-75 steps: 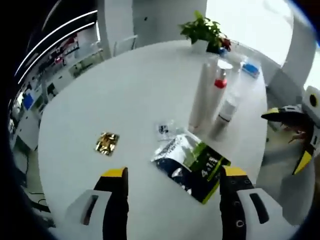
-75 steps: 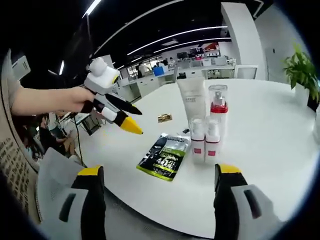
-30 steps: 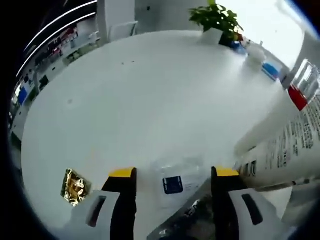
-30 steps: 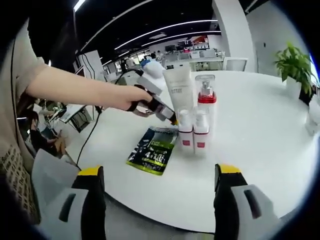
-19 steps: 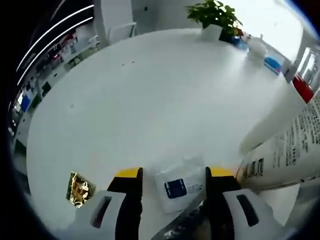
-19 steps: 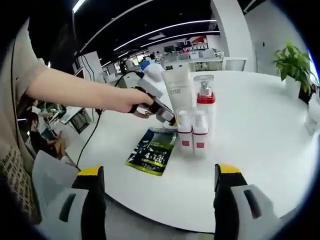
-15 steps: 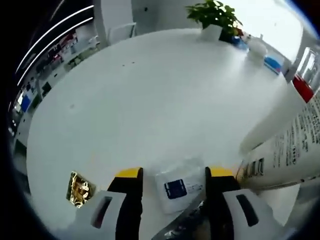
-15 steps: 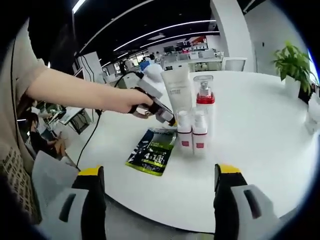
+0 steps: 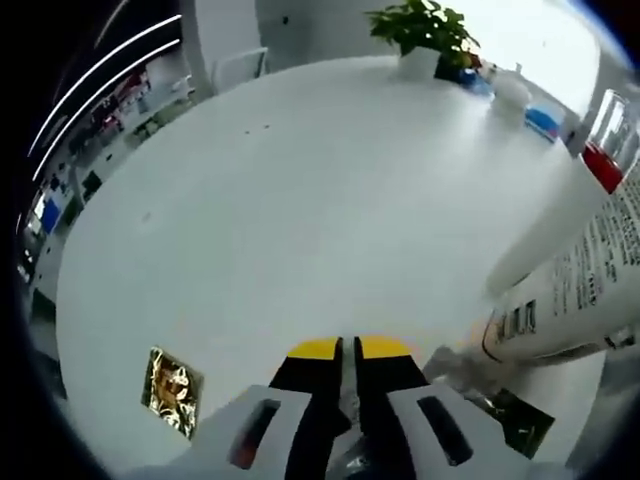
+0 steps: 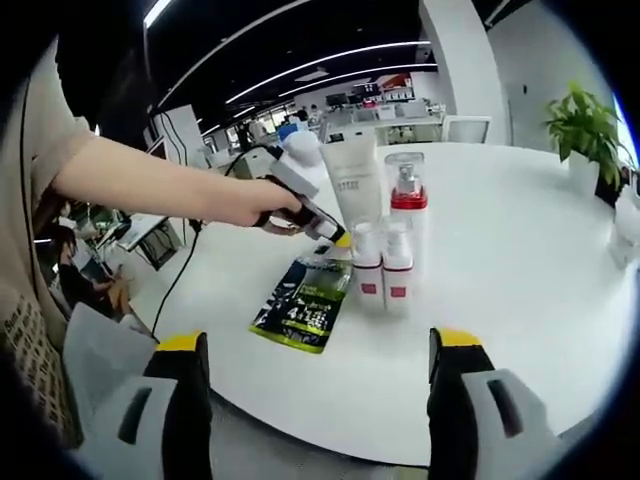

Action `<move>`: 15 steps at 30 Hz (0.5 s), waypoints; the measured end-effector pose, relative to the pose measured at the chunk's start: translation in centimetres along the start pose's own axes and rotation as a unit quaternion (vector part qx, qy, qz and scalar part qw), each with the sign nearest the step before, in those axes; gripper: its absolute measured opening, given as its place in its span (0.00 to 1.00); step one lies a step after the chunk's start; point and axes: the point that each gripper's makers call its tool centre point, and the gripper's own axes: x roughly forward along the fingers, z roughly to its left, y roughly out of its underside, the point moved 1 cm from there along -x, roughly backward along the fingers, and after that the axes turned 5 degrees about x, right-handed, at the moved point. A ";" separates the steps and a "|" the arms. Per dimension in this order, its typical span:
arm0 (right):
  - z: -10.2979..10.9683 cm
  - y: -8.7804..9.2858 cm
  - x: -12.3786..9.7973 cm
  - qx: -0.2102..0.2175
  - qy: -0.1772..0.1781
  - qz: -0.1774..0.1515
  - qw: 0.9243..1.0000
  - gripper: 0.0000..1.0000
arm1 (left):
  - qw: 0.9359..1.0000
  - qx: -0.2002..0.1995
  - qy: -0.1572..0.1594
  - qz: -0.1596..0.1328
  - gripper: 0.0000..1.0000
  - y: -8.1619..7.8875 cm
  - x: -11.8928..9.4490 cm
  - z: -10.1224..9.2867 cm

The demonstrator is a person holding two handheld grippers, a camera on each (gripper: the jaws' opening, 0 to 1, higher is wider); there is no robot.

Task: Arrange the skincare products in the storage area until every visible bottle or jar stands upright without overlapping.

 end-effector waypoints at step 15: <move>0.0 -0.1 0.2 0.000 0.000 -0.001 1.000 0.91 | 0.999 0.028 -0.023 -0.004 0.00 1.0 -0.7 3.7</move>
